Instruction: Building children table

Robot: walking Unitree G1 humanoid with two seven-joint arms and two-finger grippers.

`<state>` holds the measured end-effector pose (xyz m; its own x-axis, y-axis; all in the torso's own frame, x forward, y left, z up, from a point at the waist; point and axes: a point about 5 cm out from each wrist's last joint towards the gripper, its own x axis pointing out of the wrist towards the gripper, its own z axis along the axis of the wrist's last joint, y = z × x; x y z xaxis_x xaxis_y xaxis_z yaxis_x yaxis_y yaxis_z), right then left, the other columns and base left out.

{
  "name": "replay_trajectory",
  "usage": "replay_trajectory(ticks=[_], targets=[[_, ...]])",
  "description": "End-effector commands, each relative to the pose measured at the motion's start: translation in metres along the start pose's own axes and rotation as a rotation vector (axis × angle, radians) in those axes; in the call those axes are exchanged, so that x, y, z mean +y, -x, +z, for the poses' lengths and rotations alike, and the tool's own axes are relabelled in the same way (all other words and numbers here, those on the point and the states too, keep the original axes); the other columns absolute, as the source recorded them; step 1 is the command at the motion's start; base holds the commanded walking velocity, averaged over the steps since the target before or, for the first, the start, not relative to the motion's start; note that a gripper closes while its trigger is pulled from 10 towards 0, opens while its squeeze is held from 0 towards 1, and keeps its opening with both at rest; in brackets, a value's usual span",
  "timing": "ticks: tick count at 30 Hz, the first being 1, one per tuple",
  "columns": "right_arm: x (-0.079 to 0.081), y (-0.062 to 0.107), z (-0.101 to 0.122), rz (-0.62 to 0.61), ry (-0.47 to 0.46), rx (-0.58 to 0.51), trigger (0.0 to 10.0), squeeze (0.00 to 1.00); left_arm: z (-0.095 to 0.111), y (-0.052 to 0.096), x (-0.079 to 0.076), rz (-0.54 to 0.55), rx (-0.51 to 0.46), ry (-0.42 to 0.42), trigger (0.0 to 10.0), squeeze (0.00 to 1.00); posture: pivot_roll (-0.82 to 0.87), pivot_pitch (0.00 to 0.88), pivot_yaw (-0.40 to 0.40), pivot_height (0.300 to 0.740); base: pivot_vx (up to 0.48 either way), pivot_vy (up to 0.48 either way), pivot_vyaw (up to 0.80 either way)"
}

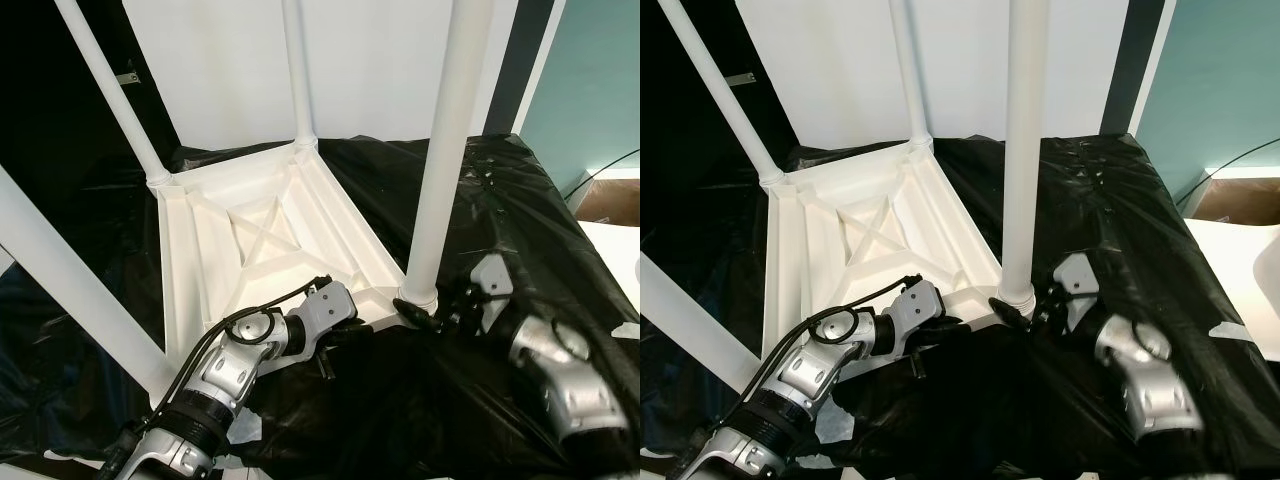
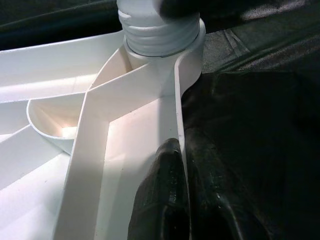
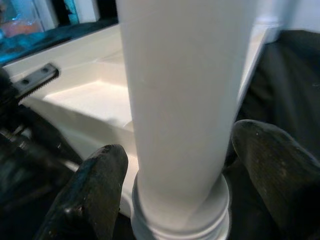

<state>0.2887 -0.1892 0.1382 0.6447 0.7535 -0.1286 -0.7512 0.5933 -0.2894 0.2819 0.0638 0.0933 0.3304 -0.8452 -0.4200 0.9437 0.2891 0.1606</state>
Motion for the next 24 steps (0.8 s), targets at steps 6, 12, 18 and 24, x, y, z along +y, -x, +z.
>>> replay_trajectory(ticks=[6, 12, 18, 24], targets=[[-0.011, 0.003, 0.001, 0.199, 0.014, 0.044, 0.0, 0.00, -0.043, 0.001, -0.015, -0.001, 0.158, 0.127, 10.0, 0.15, -0.03, 0.000, 0.029, 0.740, 0.000, 0.000, 0.00], [-0.011, 0.006, -0.002, 0.232, -0.002, 0.050, 0.0, 0.00, -0.045, 0.003, -0.016, 0.005, 0.160, 0.133, 10.0, 0.15, -0.02, 0.000, 0.032, 0.740, 0.000, 0.000, 0.00], [0.008, 0.001, -0.003, -0.029, -0.105, -0.088, 0.0, 0.00, -0.045, 0.003, -0.017, 0.006, 0.158, 0.136, 10.0, 0.15, -0.02, 0.000, 0.029, 0.740, 0.000, 0.000, 0.00], [0.019, 0.002, 0.002, -0.432, -0.181, -0.210, 0.0, 0.00, -0.045, 0.003, -0.017, 0.002, 0.160, 0.136, 10.0, 0.14, -0.03, 0.000, 0.036, 0.740, 0.000, 0.000, 0.00]])
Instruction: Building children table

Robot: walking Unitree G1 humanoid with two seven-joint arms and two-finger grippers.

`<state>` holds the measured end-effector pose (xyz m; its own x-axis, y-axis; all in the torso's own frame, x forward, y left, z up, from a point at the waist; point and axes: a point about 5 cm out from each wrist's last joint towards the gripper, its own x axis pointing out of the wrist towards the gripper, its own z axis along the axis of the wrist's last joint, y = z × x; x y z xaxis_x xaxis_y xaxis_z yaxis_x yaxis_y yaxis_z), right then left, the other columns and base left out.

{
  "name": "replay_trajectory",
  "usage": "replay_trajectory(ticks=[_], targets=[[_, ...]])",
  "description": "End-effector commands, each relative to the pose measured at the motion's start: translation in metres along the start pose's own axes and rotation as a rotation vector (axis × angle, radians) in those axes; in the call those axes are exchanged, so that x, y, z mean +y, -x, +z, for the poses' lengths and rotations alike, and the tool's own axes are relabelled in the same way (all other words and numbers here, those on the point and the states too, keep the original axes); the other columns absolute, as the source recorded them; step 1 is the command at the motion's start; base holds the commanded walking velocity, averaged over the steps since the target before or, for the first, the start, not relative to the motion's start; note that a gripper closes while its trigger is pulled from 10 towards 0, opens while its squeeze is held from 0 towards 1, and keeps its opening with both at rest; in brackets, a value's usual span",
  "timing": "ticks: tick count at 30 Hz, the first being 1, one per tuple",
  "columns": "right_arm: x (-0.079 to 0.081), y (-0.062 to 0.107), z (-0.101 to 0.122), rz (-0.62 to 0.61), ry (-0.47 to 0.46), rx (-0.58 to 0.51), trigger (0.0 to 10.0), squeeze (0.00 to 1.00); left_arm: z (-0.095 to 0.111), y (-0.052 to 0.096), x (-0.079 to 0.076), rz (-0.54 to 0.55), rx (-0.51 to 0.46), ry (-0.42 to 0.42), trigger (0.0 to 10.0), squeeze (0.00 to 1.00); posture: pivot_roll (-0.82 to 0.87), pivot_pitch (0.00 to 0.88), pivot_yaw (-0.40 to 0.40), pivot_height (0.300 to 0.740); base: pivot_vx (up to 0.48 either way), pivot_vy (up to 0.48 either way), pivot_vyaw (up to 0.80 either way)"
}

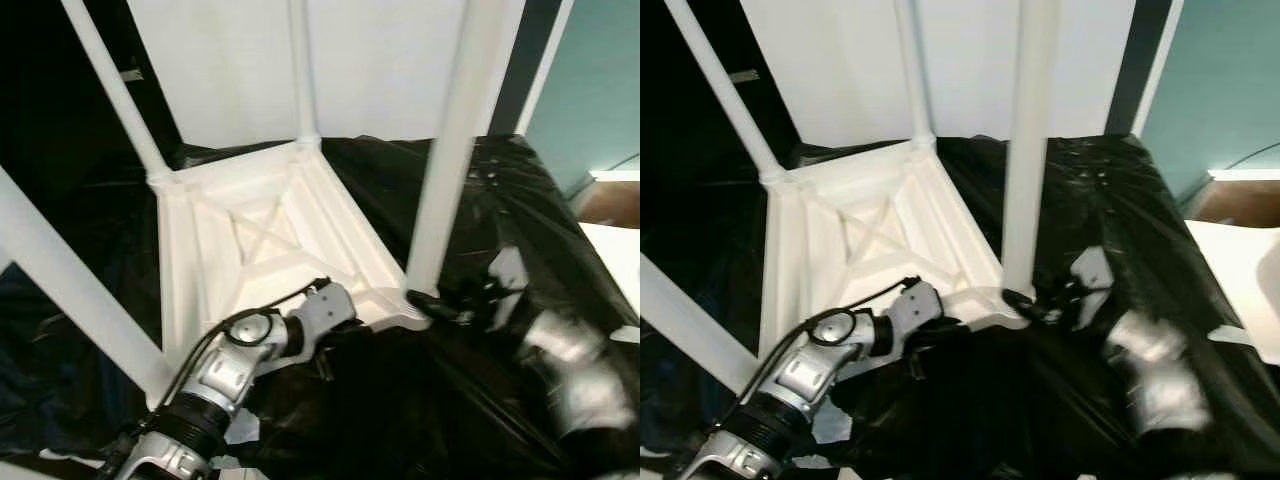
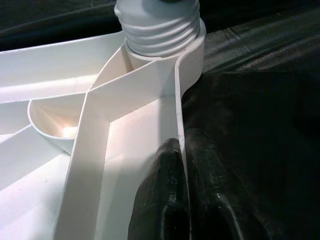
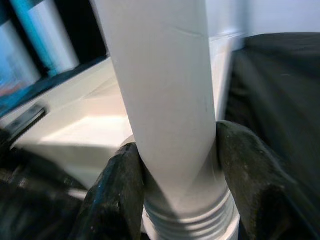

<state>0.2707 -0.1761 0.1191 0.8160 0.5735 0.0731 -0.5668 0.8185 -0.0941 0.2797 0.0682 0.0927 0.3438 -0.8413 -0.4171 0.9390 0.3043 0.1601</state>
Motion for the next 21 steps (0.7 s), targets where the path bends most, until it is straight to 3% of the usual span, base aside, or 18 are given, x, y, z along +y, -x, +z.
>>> replay_trajectory(ticks=[1, 2, 3, 5, 7, 9, 10, 11, 12, 13, 14, 15, 16, 17, 21], targets=[[-0.005, -0.002, 0.016, -0.137, 0.025, -0.080, 0.0, 0.00, -0.043, -0.001, -0.016, -0.011, 0.161, 0.128, 10.0, 0.14, -0.03, 0.000, 0.036, 0.740, 0.000, 0.000, 0.00], [-0.005, -0.002, 0.016, -0.137, 0.025, -0.080, 0.0, 0.00, -0.043, -0.001, -0.016, -0.011, 0.161, 0.128, 10.0, 0.14, -0.03, 0.000, 0.036, 0.740, 0.000, 0.000, 0.00], [-0.001, 0.001, 0.016, -0.224, 0.026, -0.096, 0.0, 0.00, -0.043, -0.001, -0.017, -0.014, 0.163, 0.127, 10.0, 0.14, -0.03, 0.000, 0.038, 0.740, 0.000, 0.000, 0.00], [-0.001, 0.001, 0.016, -0.224, 0.026, -0.096, 0.0, 0.00, -0.043, -0.001, -0.017, -0.014, 0.163, 0.127, 10.0, 0.14, -0.03, 0.000, 0.038, 0.740, 0.000, 0.000, 0.00], [-0.006, 0.003, 0.022, -0.370, 0.038, -0.117, 0.0, 0.00, -0.043, -0.001, -0.016, -0.016, 0.169, 0.124, 10.0, 0.15, -0.04, 0.000, 0.043, 0.740, 0.000, 0.000, 0.00], [-0.004, 0.002, 0.022, -0.357, 0.037, -0.117, 0.0, 0.00, -0.043, -0.001, -0.016, -0.019, 0.170, 0.122, 10.0, 0.15, -0.04, 0.000, 0.043, 0.740, 0.000, 0.000, 0.00], [0.000, 0.001, 0.022, -0.340, 0.040, -0.109, 2.0, 0.00, -0.043, -0.001, -0.016, -0.020, 0.170, 0.121, 10.0, 0.15, -0.04, 0.000, 0.043, 0.740, 0.000, 0.000, 0.00], [0.002, 0.000, 0.021, -0.327, 0.058, -0.097, 4.9, 0.00, -0.043, -0.001, -0.015, -0.021, 0.170, 0.120, 10.0, 0.15, -0.04, 0.000, 0.042, 0.740, 0.000, 0.000, 0.00], [0.004, -0.001, 0.021, -0.322, 0.071, -0.090, 4.9, 0.00, -0.043, -0.002, -0.015, -0.020, 0.170, 0.120, 10.0, 0.15, -0.04, 0.000, 0.042, 0.740, 0.000, 0.000, 0.00], [0.006, -0.003, 0.019, -0.275, 0.061, -0.074, 10.0, 1.00, -0.043, -0.002, -0.015, -0.020, 0.170, 0.119, 10.0, 0.14, -0.05, 0.000, 0.041, 0.740, 0.000, 0.000, 0.00], [0.006, -0.003, 0.019, -0.275, 0.061, -0.074, 10.0, 1.00, -0.043, -0.002, -0.015, -0.020, 0.170, 0.119, 10.0, 0.14, -0.05, 0.000, 0.041, 0.740, 0.000, 0.000, 0.00], [0.010, -0.006, 0.014, -0.158, 0.051, -0.035, 10.0, 1.00, -0.043, -0.003, -0.015, -0.020, 0.169, 0.118, 10.0, 0.15, -0.05, 0.000, 0.041, 0.740, 0.000, 0.000, 0.00], [0.011, -0.007, 0.012, -0.126, 0.051, -0.020, 10.0, 1.00, -0.043, -0.003, -0.015, -0.020, 0.169, 0.118, 10.0, 0.15, -0.05, 0.000, 0.041, 0.740, 0.000, 0.000, 0.00], [0.008, -0.008, 0.011, -0.077, 0.087, -0.005, 10.0, 0.00, -0.043, -0.003, -0.015, -0.021, 0.168, 0.118, 10.0, 0.15, -0.05, 0.000, 0.042, 0.740, 0.000, 0.000, 0.00], [0.000, -0.009, 0.012, 0.016, 0.132, 0.023, 10.0, 0.00, -0.043, -0.004, -0.017, -0.024, 0.169, 0.119, 10.0, 0.14, -0.05, 0.000, 0.043, 0.740, 0.000, 0.000, 0.00]])
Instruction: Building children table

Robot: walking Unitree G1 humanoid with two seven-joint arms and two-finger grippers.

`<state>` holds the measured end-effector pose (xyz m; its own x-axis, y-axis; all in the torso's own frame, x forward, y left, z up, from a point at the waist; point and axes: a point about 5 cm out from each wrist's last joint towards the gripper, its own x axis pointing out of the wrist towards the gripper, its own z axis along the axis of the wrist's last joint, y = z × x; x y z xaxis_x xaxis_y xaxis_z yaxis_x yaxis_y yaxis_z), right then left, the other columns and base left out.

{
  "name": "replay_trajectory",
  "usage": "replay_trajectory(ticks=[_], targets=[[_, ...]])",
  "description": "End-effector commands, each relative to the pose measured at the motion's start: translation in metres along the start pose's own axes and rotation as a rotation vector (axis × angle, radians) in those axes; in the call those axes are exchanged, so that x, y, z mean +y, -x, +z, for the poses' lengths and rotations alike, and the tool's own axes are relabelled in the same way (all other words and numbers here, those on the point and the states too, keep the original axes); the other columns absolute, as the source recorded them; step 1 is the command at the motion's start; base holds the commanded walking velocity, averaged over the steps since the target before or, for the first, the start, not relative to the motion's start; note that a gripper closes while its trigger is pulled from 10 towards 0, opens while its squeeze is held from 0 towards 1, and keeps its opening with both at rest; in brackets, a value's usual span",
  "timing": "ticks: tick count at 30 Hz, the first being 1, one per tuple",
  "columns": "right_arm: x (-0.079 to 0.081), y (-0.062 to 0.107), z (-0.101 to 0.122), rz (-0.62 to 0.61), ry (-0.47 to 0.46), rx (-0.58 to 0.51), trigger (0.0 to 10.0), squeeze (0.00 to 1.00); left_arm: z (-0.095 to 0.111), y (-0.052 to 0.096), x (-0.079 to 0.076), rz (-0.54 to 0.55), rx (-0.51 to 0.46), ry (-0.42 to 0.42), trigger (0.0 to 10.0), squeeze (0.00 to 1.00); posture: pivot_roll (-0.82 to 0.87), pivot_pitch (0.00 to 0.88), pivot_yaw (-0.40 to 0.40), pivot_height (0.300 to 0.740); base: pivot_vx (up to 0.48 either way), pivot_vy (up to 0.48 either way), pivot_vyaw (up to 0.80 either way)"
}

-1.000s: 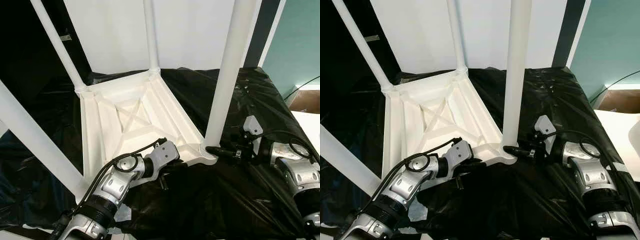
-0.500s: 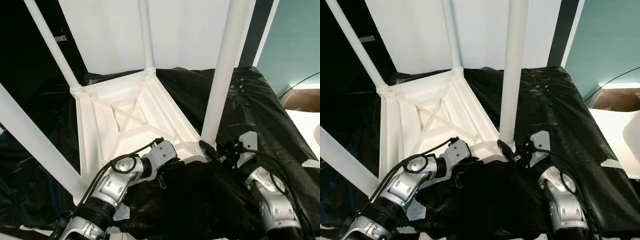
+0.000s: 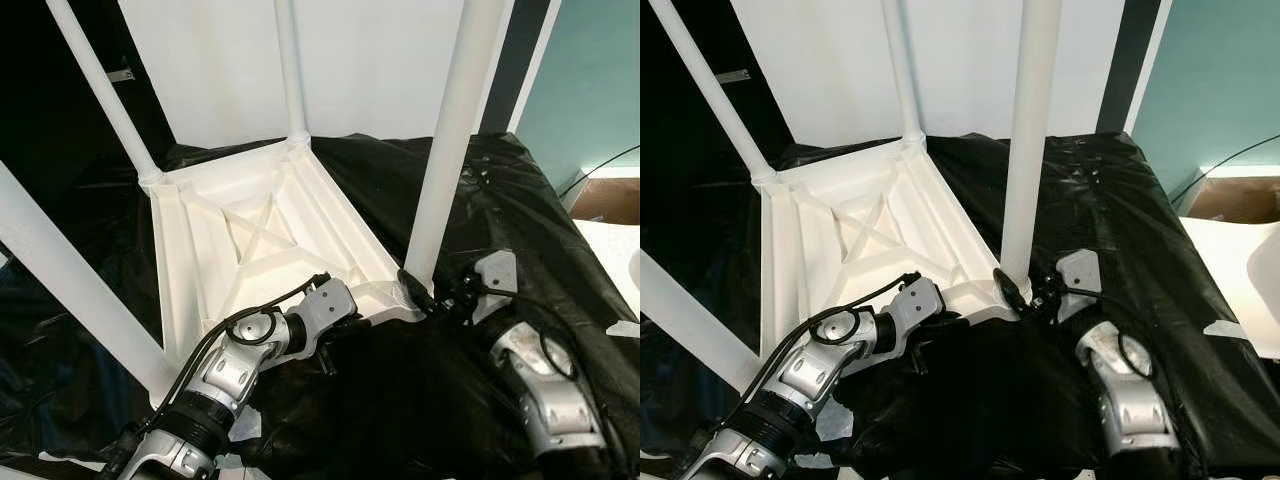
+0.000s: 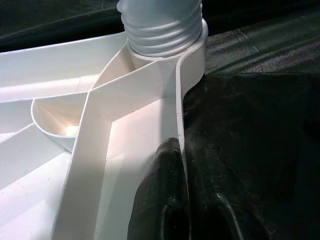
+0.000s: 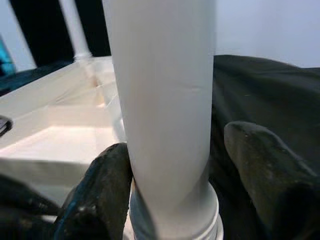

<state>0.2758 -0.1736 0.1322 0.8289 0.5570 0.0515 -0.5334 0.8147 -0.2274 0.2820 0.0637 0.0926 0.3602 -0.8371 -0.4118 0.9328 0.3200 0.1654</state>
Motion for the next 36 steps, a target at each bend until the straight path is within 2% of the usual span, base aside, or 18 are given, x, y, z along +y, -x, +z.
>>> replay_trajectory(ticks=[1, 4, 8, 11, 12, 13, 14, 17, 23, 24, 26, 27, 30, 32, 33, 34, 36], targets=[[-0.009, -0.004, 0.000, 0.144, 0.020, 0.025, 10.0, 0.00, -0.046, 0.001, -0.018, -0.043, 0.175, 0.116, 10.0, 0.14, -0.05, 0.000, 0.041, 0.740, 0.000, 0.000, 0.00], [-0.013, -0.004, 0.001, 0.183, 0.027, 0.035, 10.0, 0.00, -0.046, 0.001, -0.018, -0.044, 0.176, 0.117, 10.0, 0.14, -0.05, 0.000, 0.041, 0.740, 0.000, 0.000, 0.00], [-0.028, -0.011, 0.006, 0.330, 0.114, 0.090, 10.0, 0.00, -0.045, 0.000, -0.019, -0.042, 0.175, 0.118, 10.0, 0.15, -0.05, 0.000, 0.040, 0.740, 0.000, 0.000, 0.00], [-0.031, -0.012, 0.007, 0.346, 0.130, 0.098, 10.0, 0.00, -0.045, -0.001, -0.019, -0.042, 0.175, 0.119, 10.0, 0.15, -0.05, 0.000, 0.040, 0.740, 0.000, 0.000, 0.00], [-0.032, -0.015, 0.008, 0.366, 0.136, 0.101, 5.6, 0.00, -0.045, 0.000, -0.020, -0.041, 0.175, 0.120, 10.0, 0.15, -0.04, 0.000, 0.037, 0.740, 0.000, 0.000, 0.00], [-0.032, -0.015, 0.008, 0.366, 0.136, 0.101, 5.6, 0.00, -0.045, 0.000, -0.020, -0.041, 0.175, 0.120, 10.0, 0.15, -0.04, 0.000, 0.037, 0.740, 0.000, 0.000, 0.00], [-0.034, -0.015, 0.009, 0.403, 0.127, 0.104, 0.0, 0.00, -0.045, 0.000, -0.020, -0.039, 0.175, 0.122, 10.0, 0.14, -0.04, 0.000, 0.037, 0.740, 0.000, 0.000, 0.00], [-0.037, -0.015, 0.009, 0.467, 0.113, 0.123, 0.0, 0.00, -0.047, 0.001, -0.021, -0.037, 0.177, 0.125, 10.0, 0.14, -0.03, 0.000, 0.038, 0.740, 0.000, 0.000, 0.00], [-0.040, -0.013, 0.006, 0.476, 0.062, 0.133, 0.0, 0.00, -0.048, 0.002, -0.022, -0.035, 0.181, 0.128, 10.0, 0.14, -0.02, 0.000, 0.035, 0.740, 0.000, 0.000, 0.00], [-0.029, -0.010, 0.002, 0.462, 0.011, 0.122, 0.0, 0.00, -0.048, 0.002, -0.022, -0.035, 0.180, 0.128, 10.0, 0.14, -0.02, 0.000, 0.031, 0.740, 0.000, 0.000, 0.00], [-0.008, -0.008, -0.005, 0.360, -0.034, 0.080, 0.0, 0.00, -0.048, 0.002, -0.021, -0.032, 0.180, 0.128, 10.0, 0.14, -0.02, 0.000, 0.030, 0.740, 0.000, 0.000, 0.00], [-0.003, -0.011, -0.006, 0.172, -0.068, 0.039, 0.0, 0.00, -0.048, 0.003, -0.021, -0.031, 0.180, 0.128, 10.0, 0.14, -0.01, 0.000, 0.029, 0.740, 0.000, 0.000, 0.00], [-0.003, -0.011, -0.006, 0.172, -0.068, 0.039, 0.0, 0.00, -0.048, 0.003, -0.021, -0.031, 0.180, 0.128, 10.0, 0.14, -0.01, 0.000, 0.029, 0.740, 0.000, 0.000, 0.00], [0.011, -0.006, -0.002, -0.099, -0.102, -0.036, 0.0, 0.00, -0.049, 0.004, -0.021, -0.031, 0.184, 0.128, 10.0, 0.14, -0.01, 0.000, 0.041, 0.740, 0.000, 0.000, 0.00], [0.011, -0.006, -0.002, -0.099, -0.102, -0.036, 0.0, 0.00, -0.049, 0.004, -0.021, -0.031, 0.184, 0.128, 10.0, 0.14, -0.01, 0.000, 0.041, 0.740, 0.000, 0.000, 0.00], [0.012, -0.003, -0.001, -0.202, -0.101, -0.045, 0.0, 0.00, -0.050, 0.005, -0.022, -0.040, 0.191, 0.122, 10.0, 0.14, -0.02, 0.000, 0.043, 0.740, 0.000, 0.000, 0.00], [0.012, -0.003, -0.001, -0.202, -0.101, -0.045, 0.0, 0.00, -0.050, 0.005, -0.022, -0.040, 0.191, 0.122, 10.0, 0.14, -0.02, 0.000, 0.043, 0.740, 0.000, 0.000, 0.00]])
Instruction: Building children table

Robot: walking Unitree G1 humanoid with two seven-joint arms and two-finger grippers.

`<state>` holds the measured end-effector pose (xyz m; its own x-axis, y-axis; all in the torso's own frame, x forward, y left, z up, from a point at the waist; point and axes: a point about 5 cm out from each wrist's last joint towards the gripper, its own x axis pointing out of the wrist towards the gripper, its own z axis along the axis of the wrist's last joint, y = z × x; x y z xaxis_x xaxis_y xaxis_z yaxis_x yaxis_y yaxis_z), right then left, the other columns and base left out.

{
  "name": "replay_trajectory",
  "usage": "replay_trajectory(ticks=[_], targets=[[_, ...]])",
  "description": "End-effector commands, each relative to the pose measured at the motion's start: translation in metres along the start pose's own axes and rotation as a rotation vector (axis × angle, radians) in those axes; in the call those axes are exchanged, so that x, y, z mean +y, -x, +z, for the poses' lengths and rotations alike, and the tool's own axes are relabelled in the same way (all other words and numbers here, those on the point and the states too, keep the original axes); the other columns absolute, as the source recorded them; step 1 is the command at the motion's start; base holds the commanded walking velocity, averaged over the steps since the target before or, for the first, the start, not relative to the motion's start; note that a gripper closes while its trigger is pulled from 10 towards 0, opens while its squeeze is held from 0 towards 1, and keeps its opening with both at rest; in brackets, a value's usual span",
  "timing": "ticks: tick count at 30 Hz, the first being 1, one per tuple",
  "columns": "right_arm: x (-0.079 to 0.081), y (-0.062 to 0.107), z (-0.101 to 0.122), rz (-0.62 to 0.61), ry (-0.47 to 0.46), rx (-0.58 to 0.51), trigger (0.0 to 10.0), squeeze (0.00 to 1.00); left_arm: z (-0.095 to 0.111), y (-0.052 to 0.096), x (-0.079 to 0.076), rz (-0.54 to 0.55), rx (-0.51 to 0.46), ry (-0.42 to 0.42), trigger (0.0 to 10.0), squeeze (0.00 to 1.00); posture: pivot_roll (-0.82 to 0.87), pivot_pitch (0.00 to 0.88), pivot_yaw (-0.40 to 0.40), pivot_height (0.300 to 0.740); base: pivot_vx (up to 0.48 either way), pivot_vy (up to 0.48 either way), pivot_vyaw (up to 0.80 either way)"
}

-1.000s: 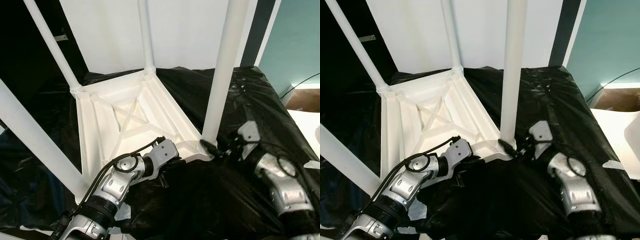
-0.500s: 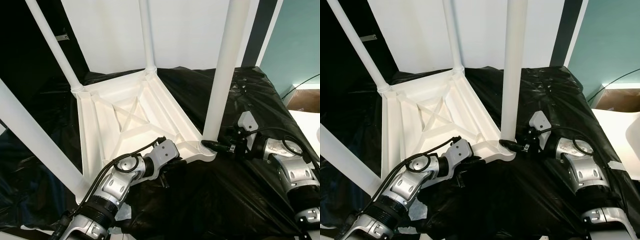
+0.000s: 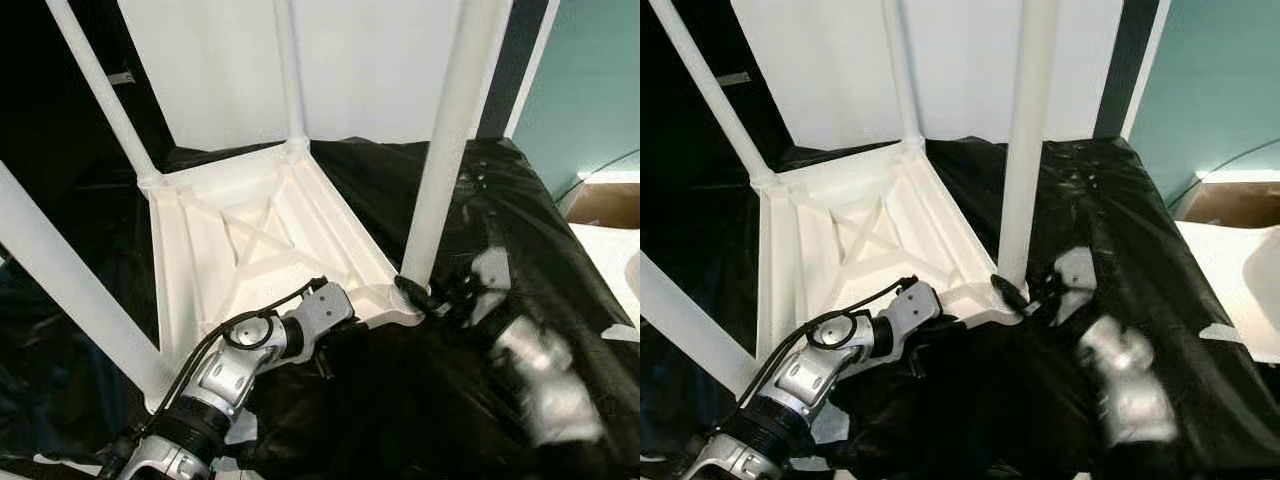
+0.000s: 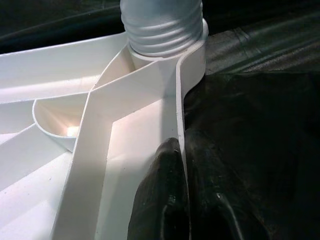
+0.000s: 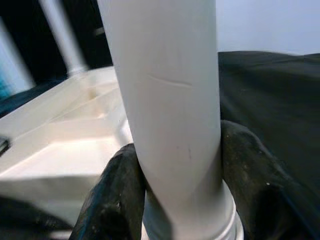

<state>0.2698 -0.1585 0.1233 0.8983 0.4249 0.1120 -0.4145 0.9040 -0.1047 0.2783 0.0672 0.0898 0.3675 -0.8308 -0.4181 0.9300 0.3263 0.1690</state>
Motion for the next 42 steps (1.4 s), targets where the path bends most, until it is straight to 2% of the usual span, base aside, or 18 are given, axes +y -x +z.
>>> replay_trajectory(ticks=[1, 8, 9, 10, 11, 12, 15, 16, 18, 22, 24, 25, 26, 27, 28, 30, 36, 42], targets=[[-0.003, 0.002, 0.006, -0.078, 0.016, -0.025, 0.0, 0.00, -0.046, 0.002, -0.019, -0.054, 0.187, 0.117, 10.0, 0.14, -0.02, 0.000, 0.034, 0.740, 0.000, 0.000, 0.00], [-0.006, 0.005, 0.008, -0.122, 0.033, -0.036, 0.0, 0.00, -0.043, -0.002, -0.017, -0.052, 0.176, 0.111, 10.0, 0.14, -0.04, 0.000, 0.038, 0.740, 0.000, 0.000, 0.00], [-0.005, 0.004, 0.008, -0.102, 0.040, -0.023, 2.2, 0.00, -0.042, -0.004, -0.018, -0.058, 0.175, 0.109, 10.0, 0.14, -0.04, 0.000, 0.038, 0.740, 0.000, 0.000, 0.00], [-0.005, 0.004, 0.008, -0.102, 0.040, -0.023, 2.2, 0.00, -0.042, -0.004, -0.018, -0.058, 0.175, 0.109, 10.0, 0.14, -0.04, 0.000, 0.038, 0.740, 0.000, 0.000, 0.00], [-0.005, 0.004, 0.007, -0.069, 0.033, -0.002, 10.0, 0.00, -0.042, -0.005, -0.019, -0.062, 0.175, 0.108, 10.0, 0.14, -0.04, 0.000, 0.042, 0.740, 0.000, 0.000, 0.00], [-0.003, 0.002, 0.007, -0.015, 0.021, 0.003, 10.0, 1.00, -0.042, -0.005, -0.020, -0.064, 0.175, 0.108, 10.0, 0.14, -0.05, 0.000, 0.041, 0.740, 0.000, 0.000, 0.00], [-0.004, -0.003, 0.007, 0.099, 0.028, 0.029, 10.0, 1.00, -0.042, -0.005, -0.020, -0.063, 0.176, 0.109, 10.0, 0.14, -0.05, 0.000, 0.042, 0.740, 0.000, 0.000, 0.00], [-0.008, -0.009, 0.008, 0.166, 0.048, 0.035, 10.0, 0.00, -0.042, -0.005, -0.020, -0.062, 0.177, 0.110, 10.0, 0.14, -0.05, 0.000, 0.041, 0.740, 0.000, 0.000, 0.00], [-0.010, -0.012, 0.009, 0.200, 0.065, 0.041, 10.0, 0.00, -0.043, -0.005, -0.020, -0.062, 0.178, 0.110, 10.0, 0.14, -0.05, 0.000, 0.041, 0.740, 0.000, 0.000, 0.00], [-0.016, -0.019, 0.009, 0.403, 0.125, 0.089, 10.0, 0.00, -0.042, -0.007, -0.020, -0.060, 0.175, 0.112, 10.0, 0.14, -0.05, 0.000, 0.036, 0.740, 0.000, 0.000, 0.00], [-0.016, -0.019, 0.009, 0.403, 0.125, 0.089, 10.0, 0.00, -0.042, -0.007, -0.020, -0.060, 0.175, 0.112, 10.0, 0.14, -0.05, 0.000, 0.036, 0.740, 0.000, 0.000, 0.00], [-0.019, -0.021, 0.005, 0.483, 0.141, 0.128, 10.0, 0.00, -0.042, -0.008, -0.020, -0.059, 0.173, 0.113, 10.0, 0.14, -0.04, 0.000, 0.032, 0.740, 0.000, 0.000, 0.00], [-0.021, -0.022, 0.001, 0.548, 0.150, 0.170, 4.6, 0.00, -0.041, -0.008, -0.020, -0.058, 0.171, 0.114, 10.0, 0.14, -0.03, 0.000, 0.029, 0.740, 0.000, 0.000, 0.00], [-0.021, -0.022, 0.001, 0.548, 0.150, 0.170, 4.6, 0.00, -0.041, -0.008, -0.020, -0.058, 0.171, 0.114, 10.0, 0.14, -0.03, 0.000, 0.029, 0.740, 0.000, 0.000, 0.00], [-0.024, -0.023, -0.001, 0.599, 0.157, 0.200, 0.7, 0.00, -0.041, -0.008, -0.020, -0.055, 0.169, 0.115, 10.0, 0.14, -0.03, 0.000, 0.028, 0.740, 0.000, 0.000, 0.00], [-0.026, -0.025, 0.000, 0.638, 0.156, 0.220, 0.0, 0.00, -0.042, -0.007, -0.020, -0.051, 0.170, 0.118, 10.0, 0.14, -0.02, 0.000, 0.029, 0.740, 0.000, 0.000, 0.00], [-0.023, -0.027, 0.011, 0.759, 0.175, 0.228, 0.0, 0.00, -0.046, -0.002, -0.021, -0.044, 0.181, 0.126, 10.0, 0.14, -0.02, 0.000, 0.030, 0.740, 0.000, 0.000, 0.00], [-0.028, -0.026, 0.006, 0.780, 0.082, 0.275, 0.0, 0.00, -0.044, -0.003, -0.020, -0.045, 0.177, 0.124, 10.0, 0.14, -0.02, 0.000, 0.036, 0.740, 0.000, 0.000, 0.00]])
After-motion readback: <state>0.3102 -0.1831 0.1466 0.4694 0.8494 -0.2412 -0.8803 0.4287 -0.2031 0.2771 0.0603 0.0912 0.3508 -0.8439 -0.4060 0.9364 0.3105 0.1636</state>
